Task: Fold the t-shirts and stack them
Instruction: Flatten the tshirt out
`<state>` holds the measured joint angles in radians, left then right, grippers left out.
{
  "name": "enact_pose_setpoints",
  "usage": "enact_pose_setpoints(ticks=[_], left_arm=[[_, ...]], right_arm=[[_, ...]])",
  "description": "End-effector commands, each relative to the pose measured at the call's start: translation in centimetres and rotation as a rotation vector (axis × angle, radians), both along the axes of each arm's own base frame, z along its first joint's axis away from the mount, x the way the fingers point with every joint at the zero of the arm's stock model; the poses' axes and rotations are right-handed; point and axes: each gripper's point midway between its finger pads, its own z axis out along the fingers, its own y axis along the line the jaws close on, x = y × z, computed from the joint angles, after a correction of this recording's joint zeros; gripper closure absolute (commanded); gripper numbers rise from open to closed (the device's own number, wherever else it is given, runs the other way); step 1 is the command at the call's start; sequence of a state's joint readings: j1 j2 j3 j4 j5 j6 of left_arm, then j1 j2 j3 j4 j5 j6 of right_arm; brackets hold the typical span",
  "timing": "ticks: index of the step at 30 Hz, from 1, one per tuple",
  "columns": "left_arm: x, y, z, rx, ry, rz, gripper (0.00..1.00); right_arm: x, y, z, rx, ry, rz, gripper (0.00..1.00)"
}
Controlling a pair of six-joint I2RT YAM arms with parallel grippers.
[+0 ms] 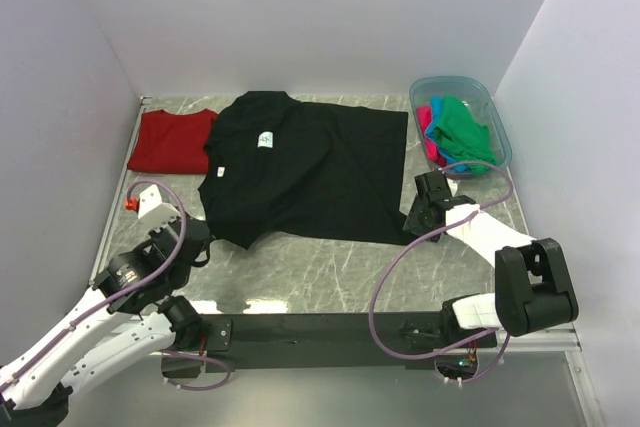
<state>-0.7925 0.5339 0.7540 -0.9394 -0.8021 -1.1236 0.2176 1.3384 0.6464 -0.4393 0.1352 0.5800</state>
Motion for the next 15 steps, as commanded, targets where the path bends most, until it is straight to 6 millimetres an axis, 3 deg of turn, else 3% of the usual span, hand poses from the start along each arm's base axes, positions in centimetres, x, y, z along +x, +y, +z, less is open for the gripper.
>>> enact_pose_setpoints(ticks=[1, 11, 14, 15], left_arm=[[0.4, -0.3, 1.9, -0.032, -0.052, -0.015, 0.99], [0.4, -0.6, 1.9, -0.035, -0.056, -0.032, 1.00], [0.4, -0.5, 2.0, -0.038, -0.059, -0.032, 0.99], [0.3, -0.5, 2.0, -0.039, -0.059, -0.033, 0.99]], right_arm=[[-0.9, 0.0, -0.5, 0.010, 0.043, -0.023, 0.49], [-3.1, 0.5, -2.2, 0.042, 0.115, -0.042, 0.49], [-3.0, 0.4, -2.2, 0.023, 0.113, -0.043, 0.60], [-3.1, 0.5, -2.3, 0.023, 0.116, -0.043, 0.72]])
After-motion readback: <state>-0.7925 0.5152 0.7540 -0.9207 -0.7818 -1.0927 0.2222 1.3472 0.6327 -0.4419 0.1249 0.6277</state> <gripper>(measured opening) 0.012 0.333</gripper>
